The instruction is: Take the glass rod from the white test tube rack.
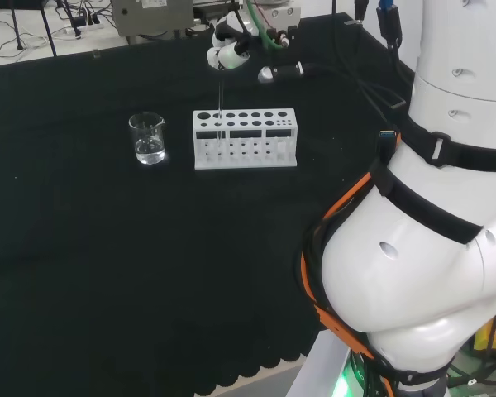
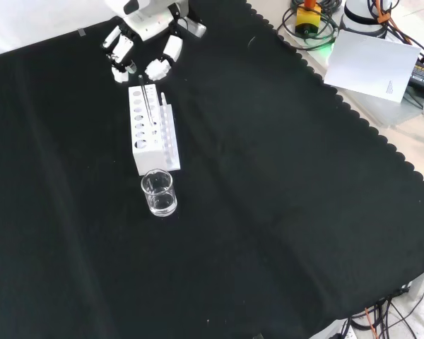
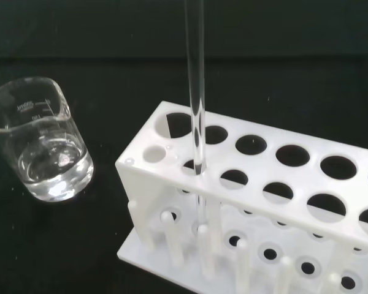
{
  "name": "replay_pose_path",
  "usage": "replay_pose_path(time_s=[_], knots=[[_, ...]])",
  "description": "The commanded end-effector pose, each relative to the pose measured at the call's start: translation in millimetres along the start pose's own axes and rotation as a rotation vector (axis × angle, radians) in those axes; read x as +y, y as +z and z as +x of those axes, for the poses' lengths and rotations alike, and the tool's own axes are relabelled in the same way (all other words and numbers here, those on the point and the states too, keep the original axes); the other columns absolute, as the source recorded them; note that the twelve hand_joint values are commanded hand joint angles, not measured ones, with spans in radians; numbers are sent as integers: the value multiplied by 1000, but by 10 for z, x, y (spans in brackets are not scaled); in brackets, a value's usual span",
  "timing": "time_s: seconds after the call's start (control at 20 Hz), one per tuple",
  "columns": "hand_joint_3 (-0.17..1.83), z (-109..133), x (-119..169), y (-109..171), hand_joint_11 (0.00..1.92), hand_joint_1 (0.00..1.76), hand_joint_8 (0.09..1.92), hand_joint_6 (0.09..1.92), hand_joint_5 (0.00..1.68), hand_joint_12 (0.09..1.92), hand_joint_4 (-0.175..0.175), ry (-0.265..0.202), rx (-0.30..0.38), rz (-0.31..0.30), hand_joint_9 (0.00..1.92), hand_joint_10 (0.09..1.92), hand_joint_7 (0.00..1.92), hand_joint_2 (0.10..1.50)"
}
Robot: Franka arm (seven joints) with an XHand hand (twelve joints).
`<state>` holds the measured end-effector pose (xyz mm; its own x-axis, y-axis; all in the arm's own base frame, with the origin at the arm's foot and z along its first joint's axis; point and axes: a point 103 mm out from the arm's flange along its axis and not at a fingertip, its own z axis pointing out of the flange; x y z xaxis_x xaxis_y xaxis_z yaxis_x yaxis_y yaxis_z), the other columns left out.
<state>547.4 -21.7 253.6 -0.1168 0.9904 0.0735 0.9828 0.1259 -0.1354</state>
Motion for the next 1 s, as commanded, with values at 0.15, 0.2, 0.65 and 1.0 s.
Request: replay_pose_path(time_s=[0.15, 0.2, 0.65, 1.0], knots=[[512, -6, 20, 45, 347, 532, 1072, 723, 322, 1418, -175, -1, -3, 7, 975, 994, 745, 1042], [512, -7, 27, 48, 350, 535, 1078, 724, 321, 1418, -175, -3, 2, 8, 992, 1001, 765, 1039], [528, -8, 128, 154, 386, 572, 1106, 755, 354, 1405, -175, -18, 26, 21, 1111, 1044, 906, 1016], [543, -33, 135, 189, 438, 598, 1125, 786, 390, 1386, -175, -19, 15, 17, 1181, 1055, 1003, 1006]])
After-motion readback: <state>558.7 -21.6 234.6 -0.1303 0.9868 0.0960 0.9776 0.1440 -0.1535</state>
